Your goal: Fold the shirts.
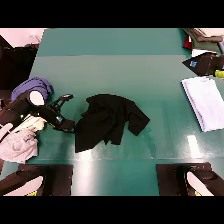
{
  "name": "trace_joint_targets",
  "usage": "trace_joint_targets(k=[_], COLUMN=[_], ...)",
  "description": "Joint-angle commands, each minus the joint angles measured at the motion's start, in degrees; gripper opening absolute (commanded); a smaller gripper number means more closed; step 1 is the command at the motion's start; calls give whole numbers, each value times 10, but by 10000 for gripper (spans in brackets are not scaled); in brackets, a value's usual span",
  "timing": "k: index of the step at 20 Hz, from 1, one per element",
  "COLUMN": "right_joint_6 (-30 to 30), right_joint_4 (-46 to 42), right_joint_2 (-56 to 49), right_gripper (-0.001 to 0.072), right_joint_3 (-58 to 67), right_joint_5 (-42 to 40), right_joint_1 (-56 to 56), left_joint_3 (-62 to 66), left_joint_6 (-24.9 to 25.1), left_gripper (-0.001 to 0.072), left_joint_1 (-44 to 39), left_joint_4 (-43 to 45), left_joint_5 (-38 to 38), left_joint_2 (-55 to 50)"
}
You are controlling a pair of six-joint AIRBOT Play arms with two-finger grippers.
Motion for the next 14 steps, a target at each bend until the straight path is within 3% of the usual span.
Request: trace_joint_targets(k=[1, 4, 9, 10, 11, 12, 14], right_joint_6=[0, 0, 0, 0, 0, 0, 0], right_joint_4=[-1, 0, 0, 0, 0, 0, -3], right_joint_2=[0, 0, 0, 0, 0, 0, 0], right_gripper=[22, 22, 22, 23, 22, 22, 23], right_joint_3=[0, 0, 0, 0, 0, 0, 0], right_joint_5=[2, 2, 1, 1, 2, 3, 19], right_joint_1=[0, 0, 0, 0, 0, 0, -1], left_joint_3=[-55, -89, -119, -118, -117, -115, -94], left_joint_6=[-17, -10, -10, -10, -8, -8, 3], left_gripper=[465, 464, 464, 418, 192, 20, 24], left_joint_1=[0, 0, 0, 0, 0, 0, 0], left_joint_4=[-37, -104, -112, -114, -121, -125, -122], left_joint_5=[42, 72, 72, 70, 69, 68, 50], left_joint_2=[1, 1, 1, 1, 1, 1, 3])
